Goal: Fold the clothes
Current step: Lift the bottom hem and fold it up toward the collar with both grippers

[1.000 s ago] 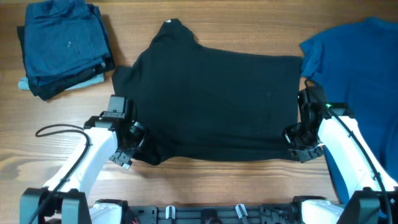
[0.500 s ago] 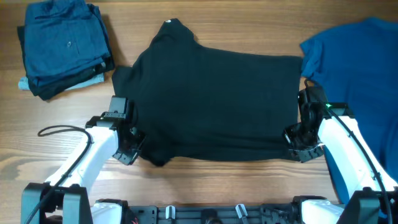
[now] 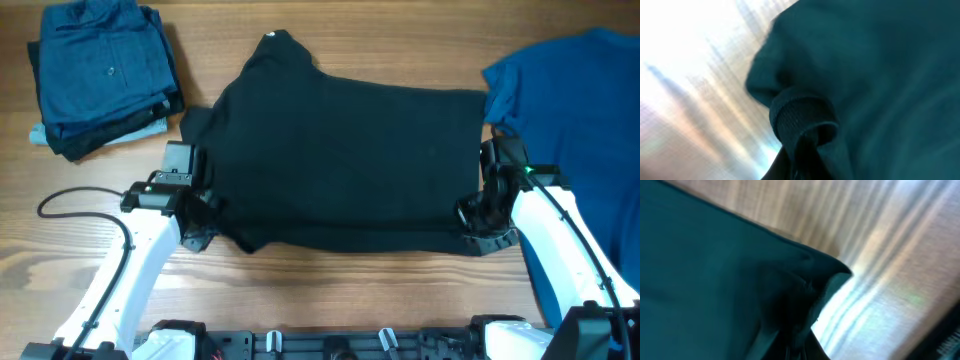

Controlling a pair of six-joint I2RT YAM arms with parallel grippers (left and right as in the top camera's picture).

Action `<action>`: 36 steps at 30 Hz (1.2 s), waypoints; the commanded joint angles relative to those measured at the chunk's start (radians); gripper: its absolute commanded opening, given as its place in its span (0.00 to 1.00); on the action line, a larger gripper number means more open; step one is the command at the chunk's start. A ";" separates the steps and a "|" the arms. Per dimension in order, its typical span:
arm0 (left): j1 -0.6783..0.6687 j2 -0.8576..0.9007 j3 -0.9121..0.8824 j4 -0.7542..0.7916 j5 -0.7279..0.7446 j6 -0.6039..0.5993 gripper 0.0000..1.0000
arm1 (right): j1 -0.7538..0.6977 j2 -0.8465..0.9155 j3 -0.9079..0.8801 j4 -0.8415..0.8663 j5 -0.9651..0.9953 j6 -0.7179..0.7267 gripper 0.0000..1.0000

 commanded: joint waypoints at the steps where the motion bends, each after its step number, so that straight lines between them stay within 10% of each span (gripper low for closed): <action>1: -0.001 -0.012 0.019 0.119 -0.037 0.005 0.04 | 0.001 0.004 0.024 0.066 0.001 0.030 0.04; 30: -0.001 0.250 0.019 0.640 -0.122 0.005 0.06 | 0.008 0.140 0.019 0.520 0.066 0.024 0.05; 32: -0.001 0.254 0.019 0.664 -0.122 0.010 0.29 | 0.008 0.177 0.019 0.579 0.065 -0.024 0.15; 36: -0.001 0.254 0.019 0.720 -0.101 0.142 0.91 | 0.008 0.187 0.023 0.700 0.019 -0.253 0.82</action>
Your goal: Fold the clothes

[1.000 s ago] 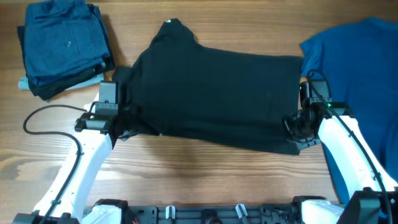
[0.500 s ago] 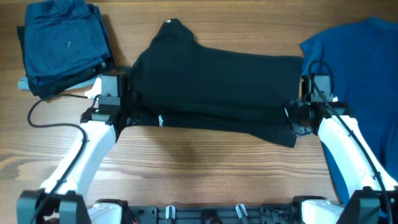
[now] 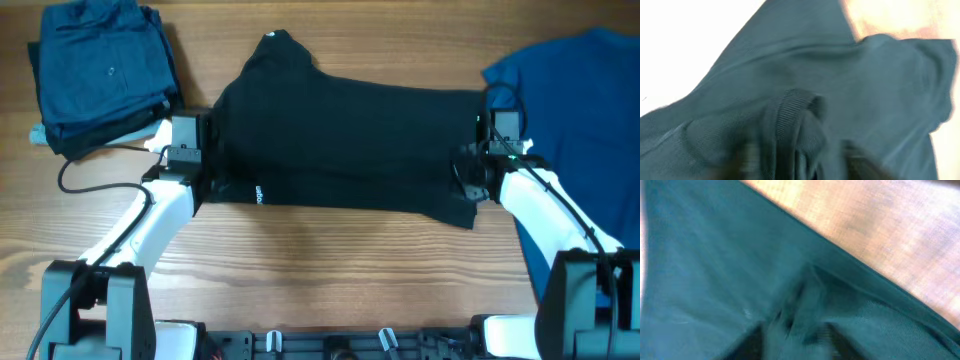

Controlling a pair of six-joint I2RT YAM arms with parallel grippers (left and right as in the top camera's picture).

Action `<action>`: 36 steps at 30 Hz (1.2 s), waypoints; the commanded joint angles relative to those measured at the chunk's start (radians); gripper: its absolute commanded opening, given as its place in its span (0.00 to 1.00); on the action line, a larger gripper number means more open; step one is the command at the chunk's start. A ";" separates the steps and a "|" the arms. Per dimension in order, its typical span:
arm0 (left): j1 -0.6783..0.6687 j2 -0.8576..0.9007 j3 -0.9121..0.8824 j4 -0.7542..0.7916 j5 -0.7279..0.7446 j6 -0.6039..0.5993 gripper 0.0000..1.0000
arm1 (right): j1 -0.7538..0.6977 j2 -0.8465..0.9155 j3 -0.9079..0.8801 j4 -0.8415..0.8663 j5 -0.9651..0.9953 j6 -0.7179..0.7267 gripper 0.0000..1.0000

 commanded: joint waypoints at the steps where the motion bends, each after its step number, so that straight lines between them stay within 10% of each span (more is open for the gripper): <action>1: -0.001 0.007 0.018 0.020 -0.002 0.137 0.96 | 0.002 0.010 0.032 0.065 -0.016 -0.250 0.88; 14: -0.001 -0.172 0.153 -0.436 0.145 0.214 0.99 | 0.002 -0.092 0.337 -0.402 -0.190 -0.497 0.94; 22: -0.030 -0.116 0.152 -0.404 0.197 0.128 0.15 | 0.002 -0.087 0.336 -0.468 -0.321 -0.517 0.89; 36: -0.029 0.072 0.152 -0.400 0.266 -0.035 0.04 | 0.002 -0.087 0.337 -0.484 -0.320 -0.540 0.89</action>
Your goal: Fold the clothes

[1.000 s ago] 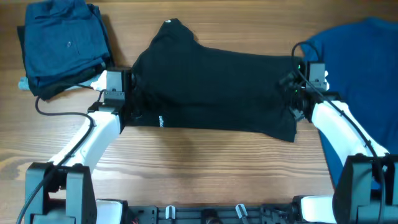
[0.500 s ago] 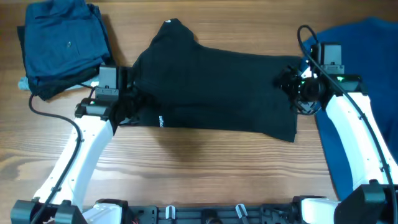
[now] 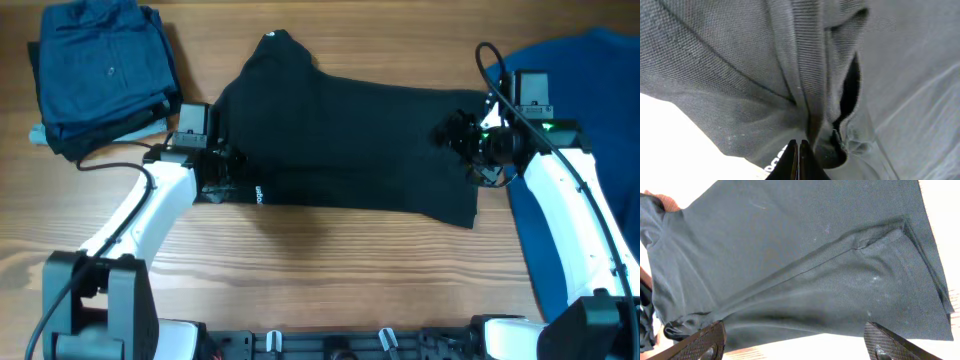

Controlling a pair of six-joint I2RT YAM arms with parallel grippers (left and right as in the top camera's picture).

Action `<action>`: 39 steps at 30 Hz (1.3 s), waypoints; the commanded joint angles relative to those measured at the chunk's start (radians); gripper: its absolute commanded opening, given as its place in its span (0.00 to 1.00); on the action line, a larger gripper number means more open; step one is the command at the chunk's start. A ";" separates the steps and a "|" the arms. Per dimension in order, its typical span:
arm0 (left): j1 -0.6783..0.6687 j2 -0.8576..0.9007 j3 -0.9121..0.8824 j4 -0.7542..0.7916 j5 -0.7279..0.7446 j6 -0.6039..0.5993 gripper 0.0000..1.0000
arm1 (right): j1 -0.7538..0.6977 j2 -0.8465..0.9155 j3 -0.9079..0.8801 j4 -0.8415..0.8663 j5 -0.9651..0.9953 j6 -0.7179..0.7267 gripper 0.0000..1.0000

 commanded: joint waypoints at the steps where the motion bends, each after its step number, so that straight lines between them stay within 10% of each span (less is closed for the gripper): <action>1: -0.003 0.037 0.010 -0.005 0.010 -0.067 0.04 | 0.002 0.000 0.009 -0.002 -0.016 -0.018 0.89; 32: -0.002 0.204 0.011 0.578 -0.085 0.099 0.05 | 0.002 0.000 0.009 -0.034 -0.013 -0.019 0.89; 36: 0.004 0.122 0.073 0.431 -0.090 0.167 0.04 | 0.002 0.000 0.009 -0.056 -0.013 -0.030 0.89; 39: 0.002 -0.021 0.149 0.049 -0.099 0.043 0.04 | 0.002 0.000 0.009 -0.056 -0.013 -0.043 0.89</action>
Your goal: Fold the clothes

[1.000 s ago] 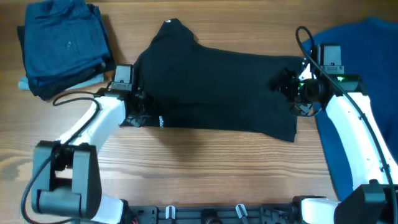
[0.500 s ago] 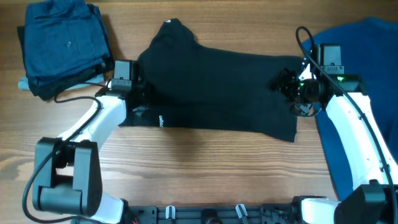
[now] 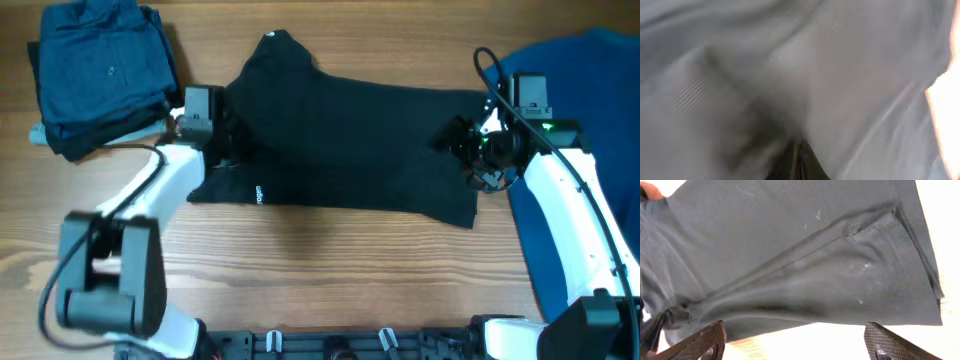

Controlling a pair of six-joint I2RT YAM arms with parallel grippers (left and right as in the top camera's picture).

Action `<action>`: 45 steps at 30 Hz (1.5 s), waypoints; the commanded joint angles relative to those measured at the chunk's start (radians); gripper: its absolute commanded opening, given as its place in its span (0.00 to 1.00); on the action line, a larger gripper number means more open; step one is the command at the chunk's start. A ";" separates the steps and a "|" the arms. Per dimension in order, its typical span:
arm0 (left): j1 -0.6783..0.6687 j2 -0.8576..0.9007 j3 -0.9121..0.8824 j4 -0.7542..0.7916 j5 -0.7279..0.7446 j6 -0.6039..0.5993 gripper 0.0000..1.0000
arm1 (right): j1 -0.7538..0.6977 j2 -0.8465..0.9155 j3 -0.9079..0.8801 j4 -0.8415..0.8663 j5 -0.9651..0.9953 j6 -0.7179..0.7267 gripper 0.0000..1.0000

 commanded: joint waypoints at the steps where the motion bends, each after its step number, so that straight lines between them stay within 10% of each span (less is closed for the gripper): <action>1: 0.003 -0.171 0.067 -0.243 -0.033 -0.100 0.04 | 0.002 0.000 0.010 0.006 -0.013 -0.024 0.89; 10: 0.003 -0.074 0.066 -0.345 -0.050 -0.170 0.04 | 0.002 0.000 0.010 0.008 -0.013 -0.018 0.89; 28: 0.003 0.147 0.066 -0.061 -0.018 -0.159 0.04 | 0.002 0.000 0.009 0.008 0.010 -0.021 0.89; 45: 0.011 0.060 0.100 -0.131 -0.455 0.026 0.08 | 0.002 0.000 0.009 -0.027 0.074 -0.081 0.90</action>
